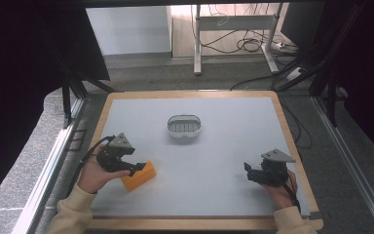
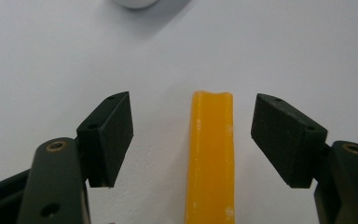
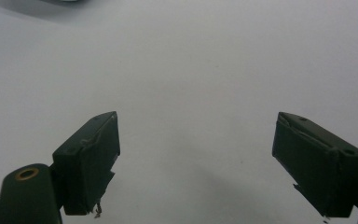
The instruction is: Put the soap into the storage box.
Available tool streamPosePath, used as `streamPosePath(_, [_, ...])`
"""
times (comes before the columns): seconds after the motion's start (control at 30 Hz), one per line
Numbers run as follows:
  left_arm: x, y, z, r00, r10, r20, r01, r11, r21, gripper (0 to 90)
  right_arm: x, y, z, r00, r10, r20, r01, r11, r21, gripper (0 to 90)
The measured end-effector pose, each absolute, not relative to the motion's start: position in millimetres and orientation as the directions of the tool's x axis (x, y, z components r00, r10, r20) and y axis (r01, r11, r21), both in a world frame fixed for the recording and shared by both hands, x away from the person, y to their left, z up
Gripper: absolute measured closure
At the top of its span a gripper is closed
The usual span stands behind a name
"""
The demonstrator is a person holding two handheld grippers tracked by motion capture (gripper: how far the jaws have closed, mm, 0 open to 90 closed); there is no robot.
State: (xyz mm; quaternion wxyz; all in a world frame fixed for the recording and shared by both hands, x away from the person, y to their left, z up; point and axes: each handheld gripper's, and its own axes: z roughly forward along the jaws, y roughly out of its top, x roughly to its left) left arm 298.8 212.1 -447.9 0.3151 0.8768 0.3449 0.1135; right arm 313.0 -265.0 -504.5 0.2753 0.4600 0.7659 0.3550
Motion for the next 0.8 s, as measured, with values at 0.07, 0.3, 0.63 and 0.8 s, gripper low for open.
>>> streamPosePath(0.07, [299.3,210.3,-450.7,0.74,0.672,-0.019,0.535,-0.572,0.621,29.5,313.1,-265.3,-504.6,-0.424,0.9,-0.096,0.51,0.325,0.797,15.3])
streamPosePath(0.3, [299.0,204.4,-458.6,0.752,0.659,-0.014,0.541,-0.604,0.585,31.8,313.0,-265.3,-504.6,-0.423,0.901,-0.098,0.511,0.326,0.795,15.3])
streamPosePath(0.63, [301.9,200.0,-472.5,0.751,0.66,-0.011,0.562,-0.631,0.535,32.8,312.9,-264.6,-505.1,-0.428,0.898,-0.105,0.509,0.336,0.793,15.3])
streamPosePath(0.8, [302.8,198.2,-479.5,0.756,0.655,-0.013,0.57,-0.647,0.507,33.8,313.0,-264.7,-505.5,-0.427,0.898,-0.109,0.509,0.338,0.791,15.2])
